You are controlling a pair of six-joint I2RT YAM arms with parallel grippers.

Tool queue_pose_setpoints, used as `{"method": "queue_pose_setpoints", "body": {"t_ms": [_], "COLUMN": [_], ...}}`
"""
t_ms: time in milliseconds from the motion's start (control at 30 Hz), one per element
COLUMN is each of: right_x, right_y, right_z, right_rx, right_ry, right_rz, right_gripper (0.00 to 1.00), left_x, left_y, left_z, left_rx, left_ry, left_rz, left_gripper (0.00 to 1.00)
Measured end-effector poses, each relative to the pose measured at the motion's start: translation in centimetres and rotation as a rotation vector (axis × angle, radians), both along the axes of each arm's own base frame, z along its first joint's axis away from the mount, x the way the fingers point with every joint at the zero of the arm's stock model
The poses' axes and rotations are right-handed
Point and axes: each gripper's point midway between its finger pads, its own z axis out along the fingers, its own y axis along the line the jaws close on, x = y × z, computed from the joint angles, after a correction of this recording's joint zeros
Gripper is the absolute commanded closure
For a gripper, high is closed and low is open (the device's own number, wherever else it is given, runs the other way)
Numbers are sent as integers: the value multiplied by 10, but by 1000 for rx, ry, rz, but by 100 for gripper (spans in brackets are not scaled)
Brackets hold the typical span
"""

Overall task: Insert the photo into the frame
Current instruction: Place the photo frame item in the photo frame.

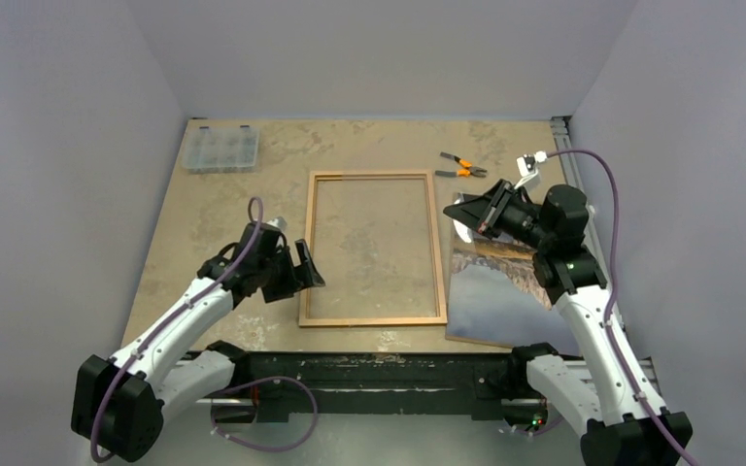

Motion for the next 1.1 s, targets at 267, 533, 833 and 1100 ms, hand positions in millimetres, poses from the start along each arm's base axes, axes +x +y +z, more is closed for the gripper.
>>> {"method": "queue_pose_setpoints", "body": {"t_ms": [267,533,833,1100], "right_x": [7,20,25,29], "right_y": [5,11,17,20], "right_z": [-9,-24,-23,-39], "right_rx": [45,91,115,136], "right_ry": [-3,50,44,67], "right_rz": [17,20,30,15], "right_gripper": [100,100,100,100], "left_x": [16,22,22,24], "left_y": [6,20,27,31], "left_z": [7,0,-22,-41], "left_rx": [-54,-25,35,67], "left_ry": [2,15,86,123], "left_rz": [51,93,113,125], "left_gripper": [28,46,62,69]}}
